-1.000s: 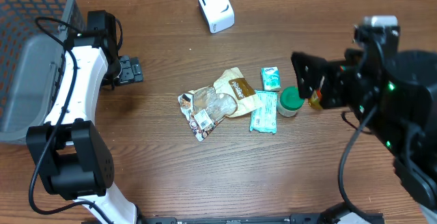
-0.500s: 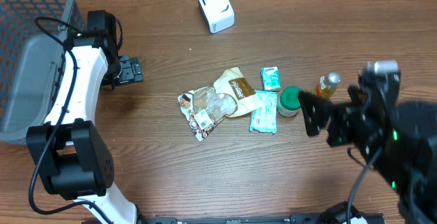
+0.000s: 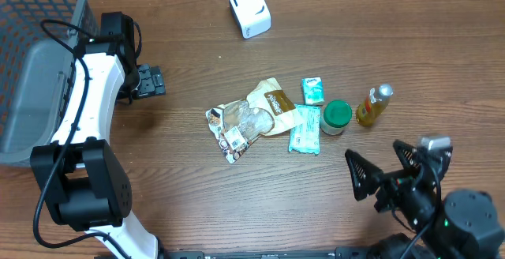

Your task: Scan the item barcode

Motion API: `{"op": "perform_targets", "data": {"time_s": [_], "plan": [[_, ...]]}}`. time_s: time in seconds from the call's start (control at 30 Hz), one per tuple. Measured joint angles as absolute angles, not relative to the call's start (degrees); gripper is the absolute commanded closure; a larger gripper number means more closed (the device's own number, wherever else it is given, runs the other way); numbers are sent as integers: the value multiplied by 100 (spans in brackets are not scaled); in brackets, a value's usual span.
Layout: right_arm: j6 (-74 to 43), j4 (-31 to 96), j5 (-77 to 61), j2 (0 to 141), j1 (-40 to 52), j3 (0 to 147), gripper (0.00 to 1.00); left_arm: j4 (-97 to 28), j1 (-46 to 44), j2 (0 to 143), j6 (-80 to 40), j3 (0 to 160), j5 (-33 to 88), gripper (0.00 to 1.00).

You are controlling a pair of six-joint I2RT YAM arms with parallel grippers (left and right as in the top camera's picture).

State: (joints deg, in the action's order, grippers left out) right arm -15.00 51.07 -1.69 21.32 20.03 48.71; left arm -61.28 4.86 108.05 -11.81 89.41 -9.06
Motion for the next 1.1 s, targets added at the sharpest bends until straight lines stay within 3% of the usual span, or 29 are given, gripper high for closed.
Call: {"op": "perform_targets", "data": {"time_s": [0.63, 0.87, 1.1], "plan": [[-1500, 4805, -261, 132, 1986, 3422, 0, -6128, 486, 10805, -1181, 8941, -906, 0], [-1500, 4611, -279, 82, 1938, 3122, 0, -6128, 486, 10805, -1181, 8941, -908, 0], [-1500, 3623, -327, 80, 1684, 2886, 0, -6128, 486, 10805, -1181, 8941, -906, 0]]}}
